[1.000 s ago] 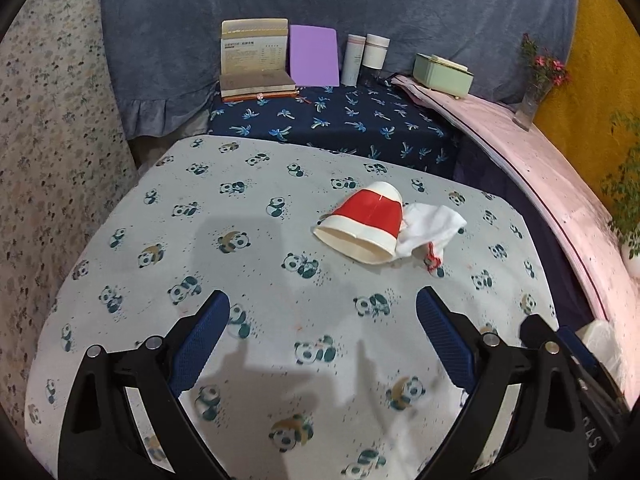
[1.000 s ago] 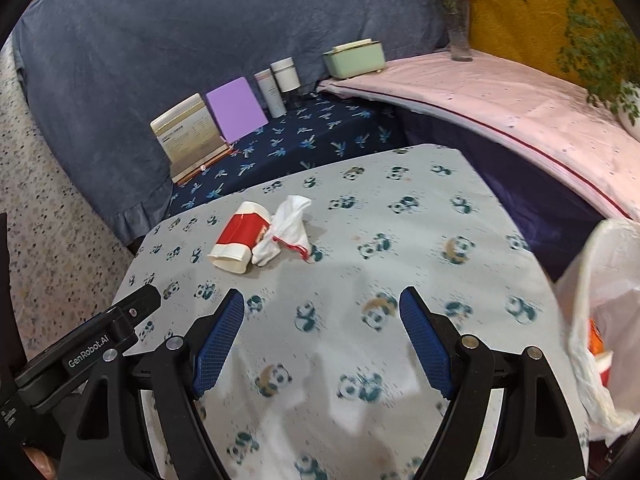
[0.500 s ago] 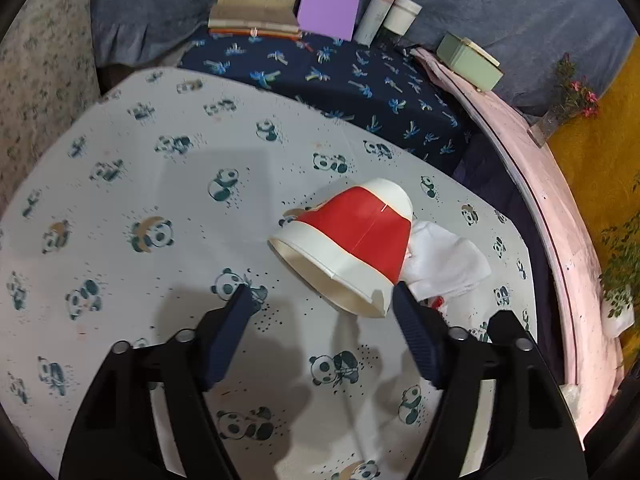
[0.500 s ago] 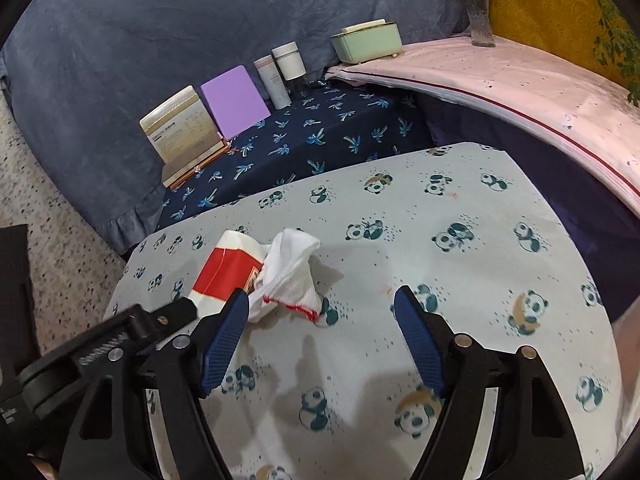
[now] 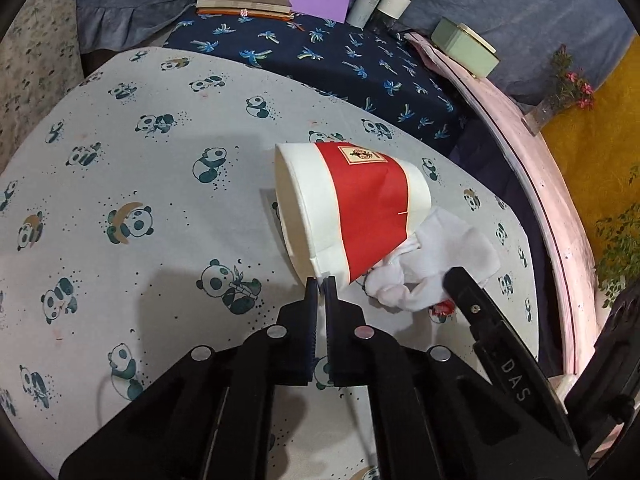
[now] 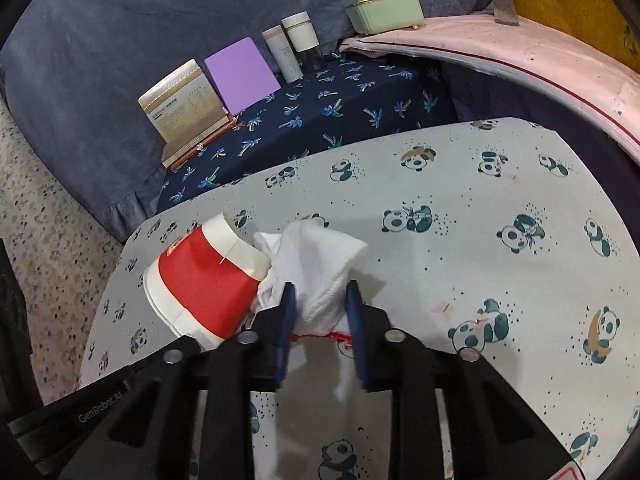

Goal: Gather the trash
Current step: 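Grasp the white tissue with the right gripper while the left gripper grasps the red cup rim, then carry the red cup and white tissue over the white bin with both grippers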

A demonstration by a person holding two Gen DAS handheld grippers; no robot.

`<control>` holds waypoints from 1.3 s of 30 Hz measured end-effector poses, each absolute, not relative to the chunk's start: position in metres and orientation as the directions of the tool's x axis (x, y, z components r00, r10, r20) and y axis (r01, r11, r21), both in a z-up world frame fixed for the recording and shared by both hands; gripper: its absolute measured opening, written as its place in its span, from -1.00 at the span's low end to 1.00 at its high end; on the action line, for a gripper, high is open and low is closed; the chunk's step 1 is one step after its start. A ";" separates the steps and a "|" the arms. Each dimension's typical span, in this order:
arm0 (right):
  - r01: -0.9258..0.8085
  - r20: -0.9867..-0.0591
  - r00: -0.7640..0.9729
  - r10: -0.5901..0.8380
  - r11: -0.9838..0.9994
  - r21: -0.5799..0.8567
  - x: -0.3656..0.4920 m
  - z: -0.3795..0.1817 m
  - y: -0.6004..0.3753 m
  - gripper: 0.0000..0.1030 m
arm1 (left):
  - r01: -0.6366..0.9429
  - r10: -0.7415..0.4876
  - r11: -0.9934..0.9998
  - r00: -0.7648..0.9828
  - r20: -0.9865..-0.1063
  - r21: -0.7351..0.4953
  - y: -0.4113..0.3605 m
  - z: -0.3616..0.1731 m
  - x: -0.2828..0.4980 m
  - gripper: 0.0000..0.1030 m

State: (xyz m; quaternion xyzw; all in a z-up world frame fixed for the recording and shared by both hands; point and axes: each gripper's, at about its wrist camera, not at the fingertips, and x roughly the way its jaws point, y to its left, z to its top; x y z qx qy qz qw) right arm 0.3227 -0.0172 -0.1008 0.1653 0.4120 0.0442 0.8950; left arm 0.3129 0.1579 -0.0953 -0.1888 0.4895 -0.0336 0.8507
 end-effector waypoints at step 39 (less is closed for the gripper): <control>0.314 -0.598 0.799 -0.064 0.893 0.323 0.036 -0.005 -0.166 -0.88 | 0.358 -0.416 0.899 0.525 -0.742 -0.251 -0.030 0.010 0.088 -0.95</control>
